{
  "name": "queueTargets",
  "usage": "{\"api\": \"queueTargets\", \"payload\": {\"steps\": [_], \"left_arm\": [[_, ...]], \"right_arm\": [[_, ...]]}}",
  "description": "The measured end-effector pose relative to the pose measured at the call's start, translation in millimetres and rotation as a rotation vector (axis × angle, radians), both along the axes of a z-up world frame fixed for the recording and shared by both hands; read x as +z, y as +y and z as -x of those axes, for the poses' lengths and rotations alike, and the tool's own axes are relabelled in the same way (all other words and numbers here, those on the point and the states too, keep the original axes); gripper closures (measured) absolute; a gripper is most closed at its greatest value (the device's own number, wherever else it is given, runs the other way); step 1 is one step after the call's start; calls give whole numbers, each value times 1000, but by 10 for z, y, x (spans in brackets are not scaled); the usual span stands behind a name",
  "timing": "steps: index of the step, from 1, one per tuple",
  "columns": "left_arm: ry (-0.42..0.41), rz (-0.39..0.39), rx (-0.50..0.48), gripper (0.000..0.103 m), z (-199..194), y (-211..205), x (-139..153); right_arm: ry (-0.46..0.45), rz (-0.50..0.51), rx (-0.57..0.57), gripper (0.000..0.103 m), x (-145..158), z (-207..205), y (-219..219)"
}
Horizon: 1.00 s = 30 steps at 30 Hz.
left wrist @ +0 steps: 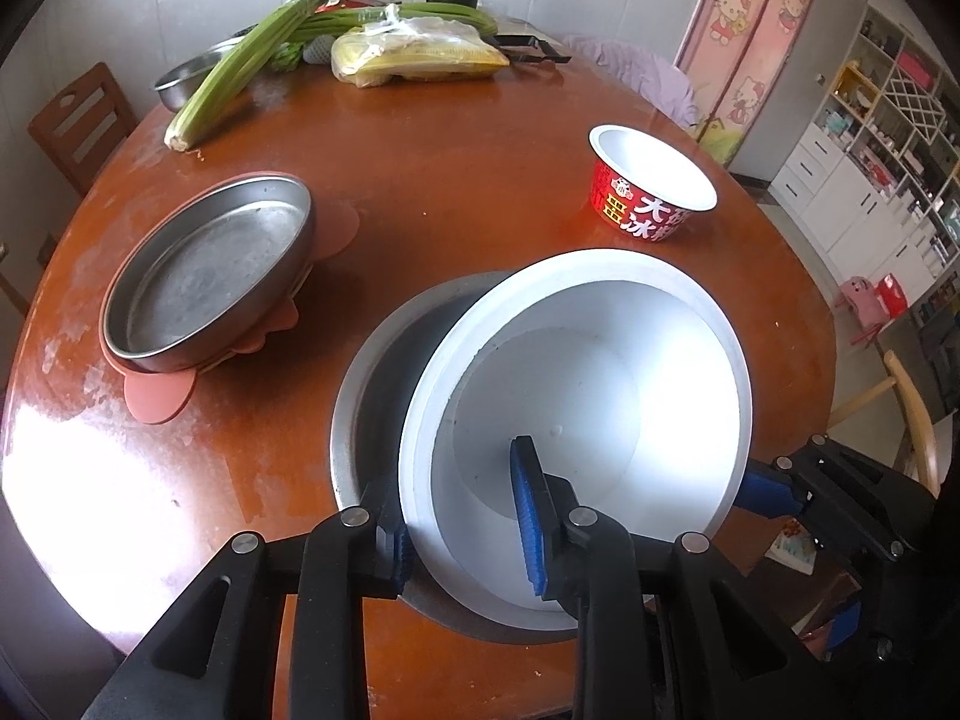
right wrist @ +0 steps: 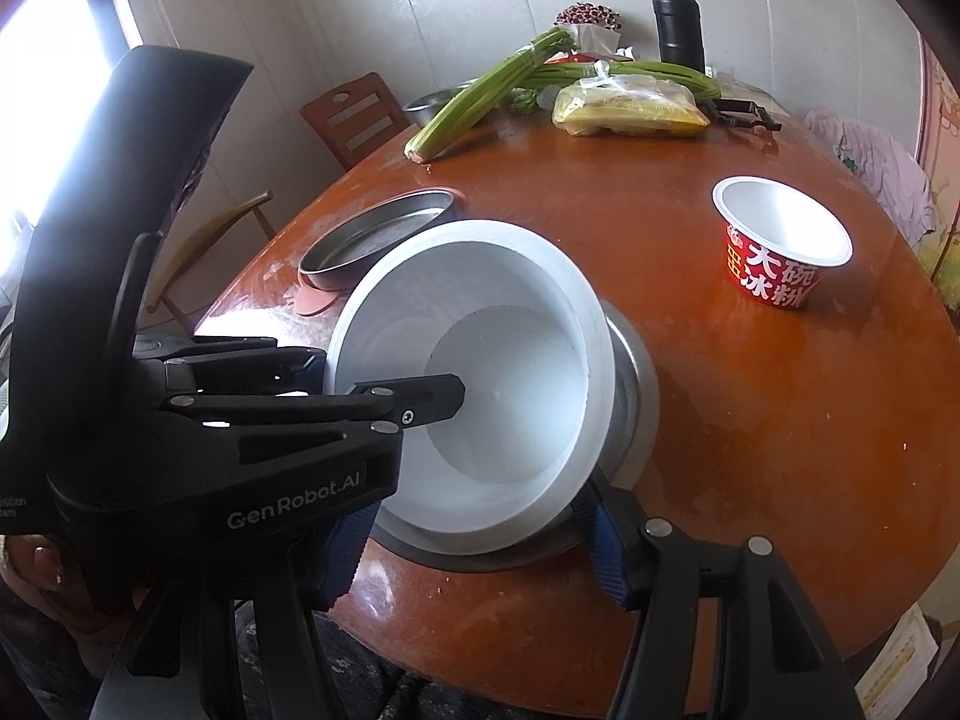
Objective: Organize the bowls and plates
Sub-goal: 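Lower the white bowl into the steel bowl and open the left tool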
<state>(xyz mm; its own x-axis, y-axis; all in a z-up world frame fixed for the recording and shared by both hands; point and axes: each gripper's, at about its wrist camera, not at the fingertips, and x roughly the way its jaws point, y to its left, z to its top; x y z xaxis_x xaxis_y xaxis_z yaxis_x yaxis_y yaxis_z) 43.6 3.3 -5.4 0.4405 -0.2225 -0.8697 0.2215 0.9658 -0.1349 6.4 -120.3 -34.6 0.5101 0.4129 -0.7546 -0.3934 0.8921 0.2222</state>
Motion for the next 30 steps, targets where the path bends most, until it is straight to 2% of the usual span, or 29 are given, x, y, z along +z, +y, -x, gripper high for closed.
{"api": "queueTargets", "payload": {"steps": [12,30], "left_arm": [[-1,15,8,61,41,67,21],[-81,28,16,57,84,134,250]], "right_arm": [[-13,20,18,40,25,31,29],[-66,27,-22,40,140,58,-87]]}}
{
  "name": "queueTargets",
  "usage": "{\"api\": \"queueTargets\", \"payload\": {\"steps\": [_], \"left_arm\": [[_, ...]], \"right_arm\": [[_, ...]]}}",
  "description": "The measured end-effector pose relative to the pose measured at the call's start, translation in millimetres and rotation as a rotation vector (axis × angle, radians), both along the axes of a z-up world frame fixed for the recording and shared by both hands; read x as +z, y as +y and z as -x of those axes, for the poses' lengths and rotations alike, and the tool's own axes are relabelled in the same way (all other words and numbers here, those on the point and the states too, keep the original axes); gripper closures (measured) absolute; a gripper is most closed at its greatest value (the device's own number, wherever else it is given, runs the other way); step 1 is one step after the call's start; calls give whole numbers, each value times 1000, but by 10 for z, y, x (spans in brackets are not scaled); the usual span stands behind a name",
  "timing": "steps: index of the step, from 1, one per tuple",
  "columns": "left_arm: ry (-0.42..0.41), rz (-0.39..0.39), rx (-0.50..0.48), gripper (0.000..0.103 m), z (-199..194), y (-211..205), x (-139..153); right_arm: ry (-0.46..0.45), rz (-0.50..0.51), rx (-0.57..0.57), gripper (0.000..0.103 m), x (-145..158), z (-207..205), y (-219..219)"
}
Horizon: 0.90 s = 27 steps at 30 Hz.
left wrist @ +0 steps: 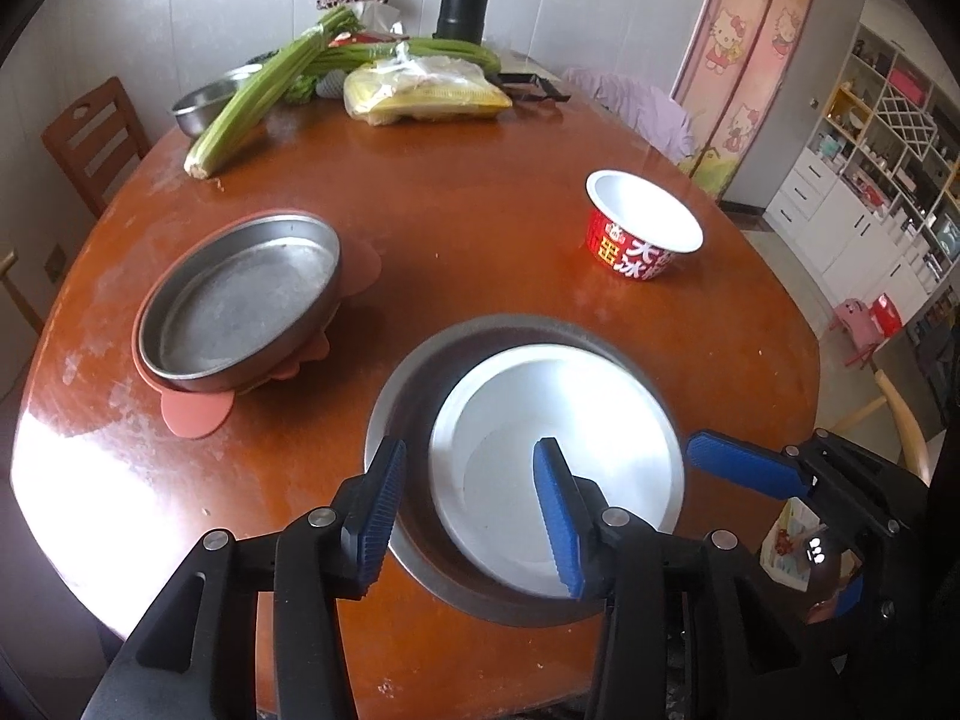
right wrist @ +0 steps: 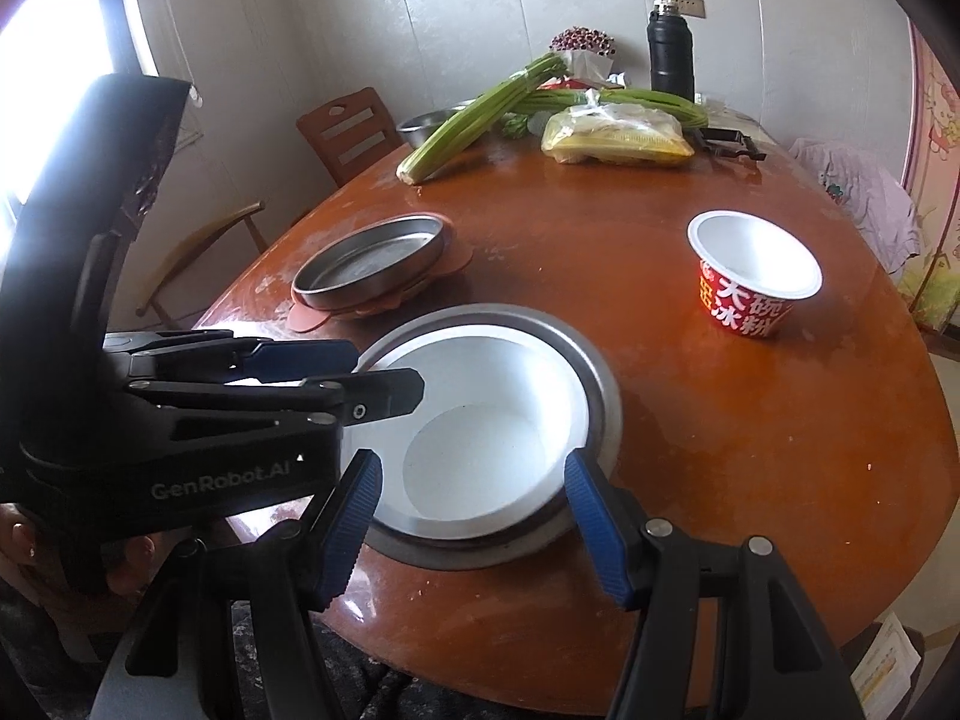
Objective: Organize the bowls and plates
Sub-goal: 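Lower the white bowl into the steel bowl and open the left tool, then move the left tool to the other red-printed white paper bowl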
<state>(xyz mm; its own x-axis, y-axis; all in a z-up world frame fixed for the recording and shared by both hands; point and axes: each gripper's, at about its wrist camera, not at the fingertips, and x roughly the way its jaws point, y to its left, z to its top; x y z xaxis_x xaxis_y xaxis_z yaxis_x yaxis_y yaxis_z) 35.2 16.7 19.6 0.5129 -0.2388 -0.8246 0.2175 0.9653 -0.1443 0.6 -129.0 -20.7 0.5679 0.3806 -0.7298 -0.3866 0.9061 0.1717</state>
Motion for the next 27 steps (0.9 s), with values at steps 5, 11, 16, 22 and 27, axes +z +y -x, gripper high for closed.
{"api": "queueTargets", "payload": {"steps": [5,11,16,22,27], "left_arm": [[-37,-7,-5,53,1,-42,98],[-66,-9,-11,51,-55,-90,193],[-85,-11,-28,51,-172,-151,258],[-103,-10,-53,51,-366,-275,331],[-114,-11,-87,51,-534,-448,383]], "right_arm": [[-24,-3,-15,40,56,2,-64],[-59,-16,-55,39,146,-9,-199],[-89,-26,-106,36,233,-60,-354],[-113,-36,-181,34,323,-202,-584],[-119,-46,-243,34,342,-313,-808]]}}
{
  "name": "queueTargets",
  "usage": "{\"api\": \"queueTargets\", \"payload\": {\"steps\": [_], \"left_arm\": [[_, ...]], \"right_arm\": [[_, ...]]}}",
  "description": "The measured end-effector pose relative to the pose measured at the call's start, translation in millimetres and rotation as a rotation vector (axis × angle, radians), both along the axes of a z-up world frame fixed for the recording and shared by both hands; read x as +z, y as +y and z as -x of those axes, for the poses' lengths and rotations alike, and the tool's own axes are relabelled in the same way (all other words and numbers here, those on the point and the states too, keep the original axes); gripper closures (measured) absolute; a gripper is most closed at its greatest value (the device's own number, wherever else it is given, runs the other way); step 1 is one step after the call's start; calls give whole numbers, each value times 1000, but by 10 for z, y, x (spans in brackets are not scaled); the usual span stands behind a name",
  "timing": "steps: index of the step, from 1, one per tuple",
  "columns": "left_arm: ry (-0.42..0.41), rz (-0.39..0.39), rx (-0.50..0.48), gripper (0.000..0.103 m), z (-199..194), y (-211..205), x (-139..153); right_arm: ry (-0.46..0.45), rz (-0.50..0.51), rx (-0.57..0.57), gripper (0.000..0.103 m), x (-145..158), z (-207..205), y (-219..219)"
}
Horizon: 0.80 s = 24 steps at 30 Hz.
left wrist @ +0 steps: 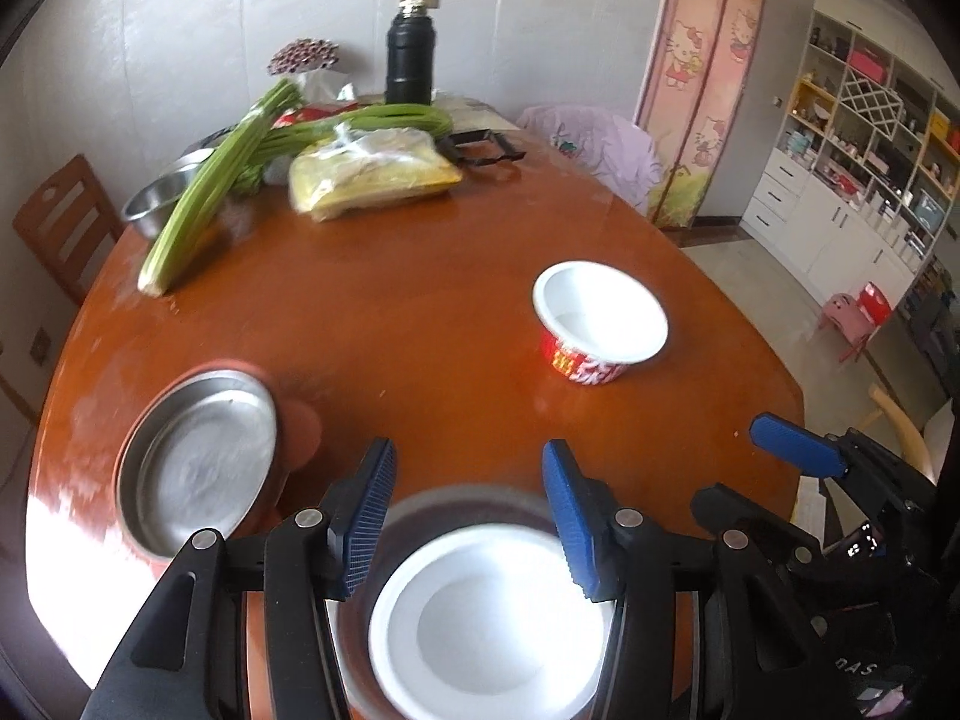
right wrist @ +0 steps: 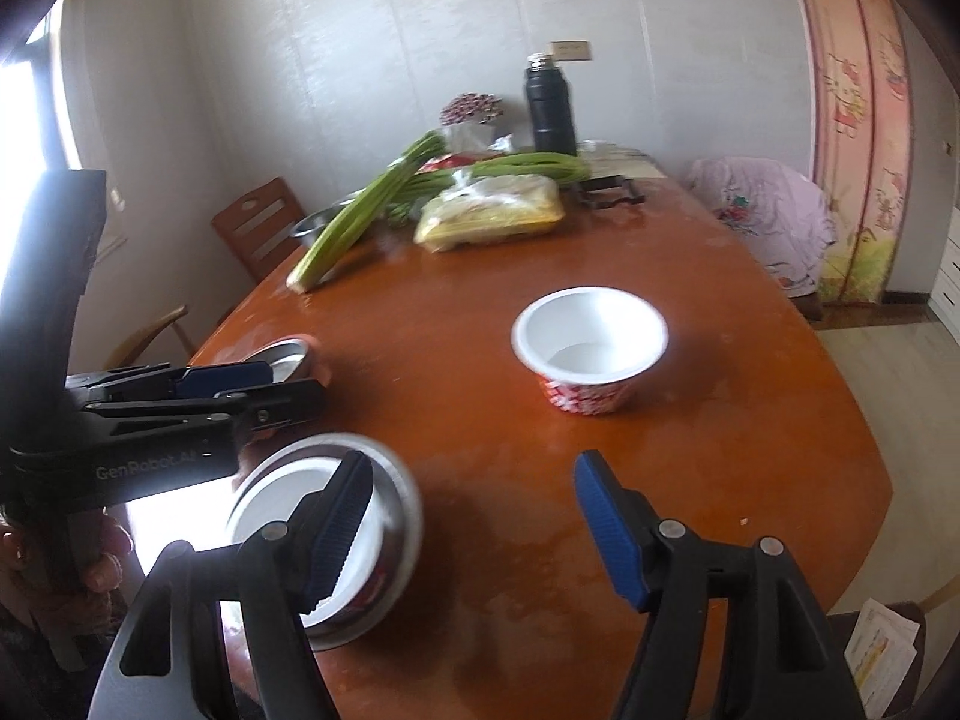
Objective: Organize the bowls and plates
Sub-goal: 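Move the left tool to the other red-printed white paper bowl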
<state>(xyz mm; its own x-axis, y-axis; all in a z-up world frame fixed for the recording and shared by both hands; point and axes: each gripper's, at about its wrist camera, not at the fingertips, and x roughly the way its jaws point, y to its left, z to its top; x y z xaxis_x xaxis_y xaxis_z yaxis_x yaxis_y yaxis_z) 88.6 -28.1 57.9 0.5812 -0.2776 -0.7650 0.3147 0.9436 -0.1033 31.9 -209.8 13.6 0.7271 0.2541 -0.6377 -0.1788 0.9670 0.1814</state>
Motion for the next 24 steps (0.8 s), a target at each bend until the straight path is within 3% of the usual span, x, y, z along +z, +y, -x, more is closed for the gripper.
{"api": "queueTargets", "payload": {"steps": [15,24], "left_arm": [[27,-33,-87,51,-581,-586,16],[103,-42,-114,51,-1016,-900,-126]], "right_arm": [[13,-7,-146,33,-35,-388,-561],[49,2,-202,33,-168,-838,-772]]}}
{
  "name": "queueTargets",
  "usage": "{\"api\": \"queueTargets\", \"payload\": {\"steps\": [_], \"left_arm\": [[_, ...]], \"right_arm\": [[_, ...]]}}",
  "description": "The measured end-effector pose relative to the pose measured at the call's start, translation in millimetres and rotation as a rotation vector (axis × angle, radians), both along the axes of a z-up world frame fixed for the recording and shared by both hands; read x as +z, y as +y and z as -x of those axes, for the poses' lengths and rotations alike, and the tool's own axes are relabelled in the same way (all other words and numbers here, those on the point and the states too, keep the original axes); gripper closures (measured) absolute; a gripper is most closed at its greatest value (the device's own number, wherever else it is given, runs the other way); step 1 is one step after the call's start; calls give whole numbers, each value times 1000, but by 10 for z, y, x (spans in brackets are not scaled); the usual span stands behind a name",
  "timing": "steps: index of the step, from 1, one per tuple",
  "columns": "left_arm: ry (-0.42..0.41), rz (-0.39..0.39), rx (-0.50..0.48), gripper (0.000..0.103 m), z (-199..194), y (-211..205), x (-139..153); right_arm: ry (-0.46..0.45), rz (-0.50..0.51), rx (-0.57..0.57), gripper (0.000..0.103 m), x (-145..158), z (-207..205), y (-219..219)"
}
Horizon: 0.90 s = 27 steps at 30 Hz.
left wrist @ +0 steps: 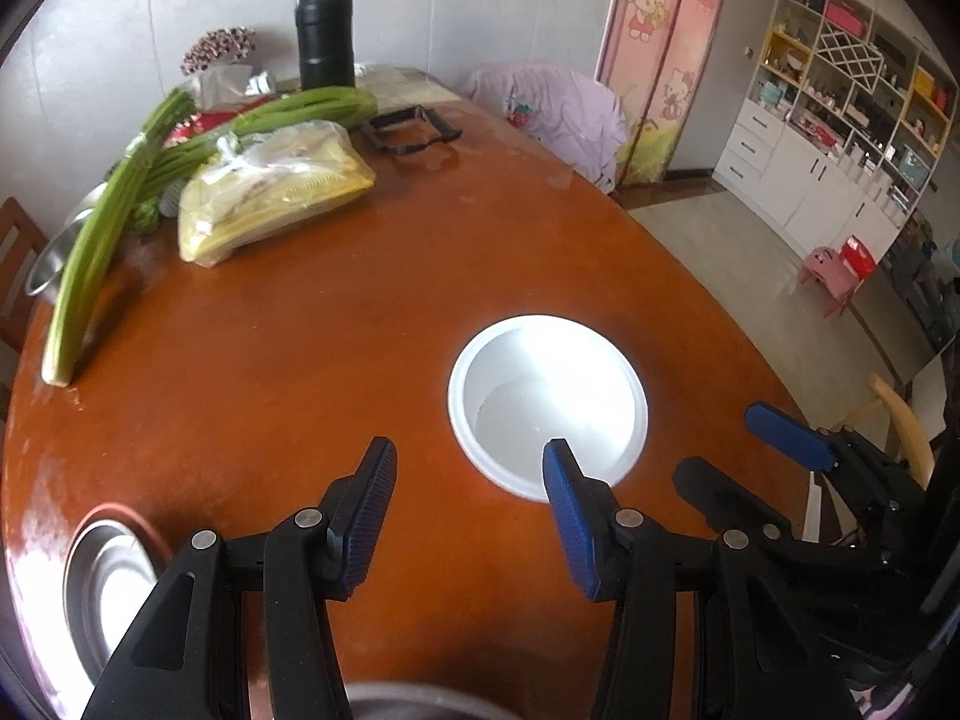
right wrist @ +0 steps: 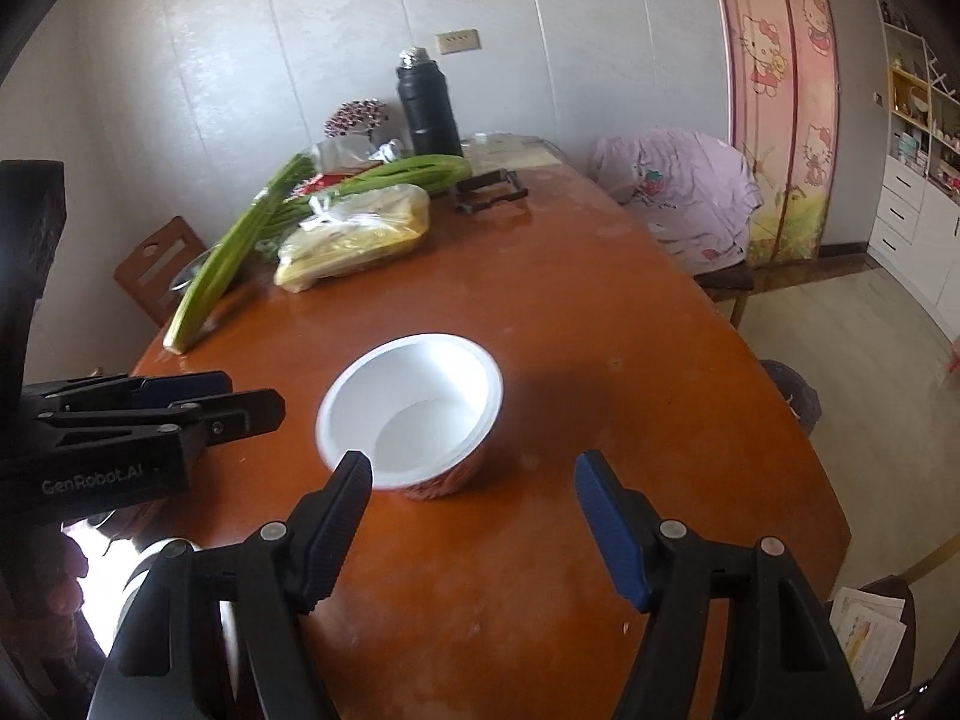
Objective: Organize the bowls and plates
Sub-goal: 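Move the left tool to the other red-printed white paper bowl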
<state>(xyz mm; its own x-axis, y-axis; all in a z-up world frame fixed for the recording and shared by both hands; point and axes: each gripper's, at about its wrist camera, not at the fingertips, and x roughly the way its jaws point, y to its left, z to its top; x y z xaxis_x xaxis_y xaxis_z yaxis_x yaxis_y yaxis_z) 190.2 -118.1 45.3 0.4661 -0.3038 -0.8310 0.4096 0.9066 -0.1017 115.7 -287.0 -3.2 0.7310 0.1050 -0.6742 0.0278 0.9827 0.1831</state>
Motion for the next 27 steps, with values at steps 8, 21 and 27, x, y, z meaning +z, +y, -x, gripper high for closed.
{"api": "queueTargets", "payload": {"steps": [8,21,27], "left_arm": [[57,-3,25,51,-262,-114,-168],[104,2,40,51,-407,-192,-397],[132,-14,38,51,-444,-231,-491]], "right_arm": [[49,-6,-8,33,-201,-300,-98],[85,-8,46,33,-384,-523,39],[78,-29,83,36,-431,-556,114]]}}
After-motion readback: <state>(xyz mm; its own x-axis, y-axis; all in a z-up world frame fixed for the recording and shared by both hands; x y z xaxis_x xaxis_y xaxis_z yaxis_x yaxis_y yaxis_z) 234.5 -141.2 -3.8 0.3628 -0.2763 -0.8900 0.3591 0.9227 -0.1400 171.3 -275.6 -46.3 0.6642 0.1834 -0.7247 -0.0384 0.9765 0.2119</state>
